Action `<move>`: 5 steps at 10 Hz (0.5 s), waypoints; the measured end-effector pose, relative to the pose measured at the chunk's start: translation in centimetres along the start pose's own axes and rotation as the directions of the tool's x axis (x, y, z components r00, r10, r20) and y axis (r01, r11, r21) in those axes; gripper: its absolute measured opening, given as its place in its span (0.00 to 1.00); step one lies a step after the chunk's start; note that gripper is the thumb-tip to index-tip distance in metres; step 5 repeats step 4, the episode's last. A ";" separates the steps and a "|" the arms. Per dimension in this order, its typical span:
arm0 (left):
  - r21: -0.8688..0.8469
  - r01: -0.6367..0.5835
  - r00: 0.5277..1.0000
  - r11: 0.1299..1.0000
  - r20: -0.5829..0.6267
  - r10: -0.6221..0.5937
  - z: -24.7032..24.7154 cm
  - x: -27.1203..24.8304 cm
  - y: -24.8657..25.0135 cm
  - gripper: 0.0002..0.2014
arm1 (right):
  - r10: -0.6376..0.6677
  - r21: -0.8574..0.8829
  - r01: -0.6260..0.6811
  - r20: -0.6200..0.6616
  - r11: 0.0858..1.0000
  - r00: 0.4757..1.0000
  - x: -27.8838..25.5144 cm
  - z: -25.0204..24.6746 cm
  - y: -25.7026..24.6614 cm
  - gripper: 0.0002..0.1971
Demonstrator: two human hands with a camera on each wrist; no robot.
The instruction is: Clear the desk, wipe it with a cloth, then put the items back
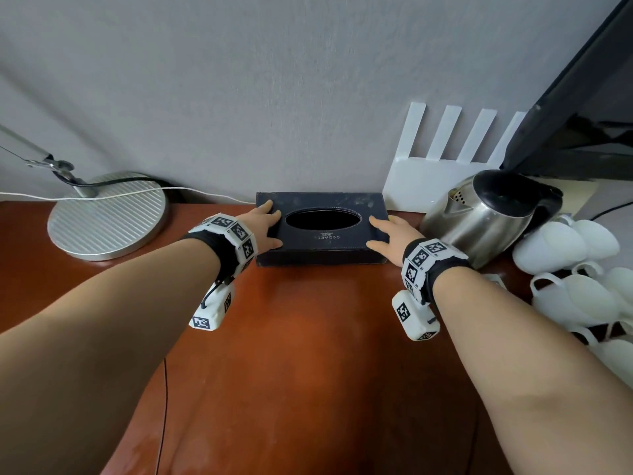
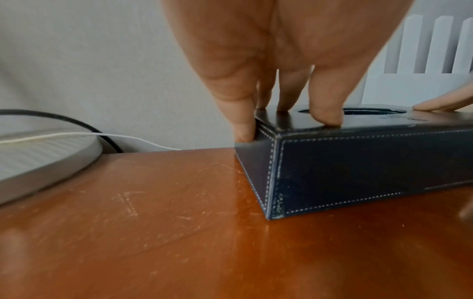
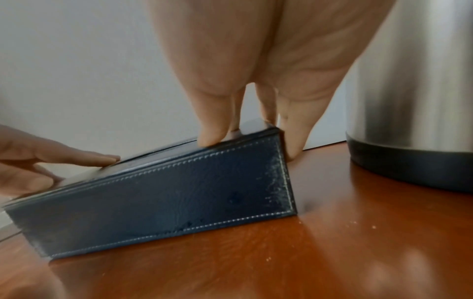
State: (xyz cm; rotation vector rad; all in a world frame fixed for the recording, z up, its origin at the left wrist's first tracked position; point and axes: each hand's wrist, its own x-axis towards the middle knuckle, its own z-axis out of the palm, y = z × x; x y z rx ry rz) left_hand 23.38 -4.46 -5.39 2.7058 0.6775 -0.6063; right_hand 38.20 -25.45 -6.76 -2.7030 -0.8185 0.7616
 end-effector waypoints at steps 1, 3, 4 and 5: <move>0.037 -0.006 0.999 0.999 0.037 0.005 0.3 -0.6 0.4 0.35 | 0.016 -0.008 -0.015 0.011 1.000 1.000 -0.4 0.2 0.2 0.31; 0.108 0.009 0.998 0.994 0.068 -0.016 0.8 -1.4 1.2 0.35 | 0.077 -0.112 -0.071 0.053 0.991 0.996 -1.5 0.4 -0.6 0.31; 0.120 0.033 0.999 0.992 0.020 -0.035 0.7 -2.7 1.7 0.34 | 0.068 -0.161 -0.061 0.039 0.985 0.997 -2.2 -0.1 -0.9 0.31; 0.120 0.033 0.999 0.992 0.020 -0.035 0.7 -2.7 1.7 0.34 | 0.068 -0.161 -0.061 0.039 0.985 0.997 -2.2 -0.1 -0.9 0.31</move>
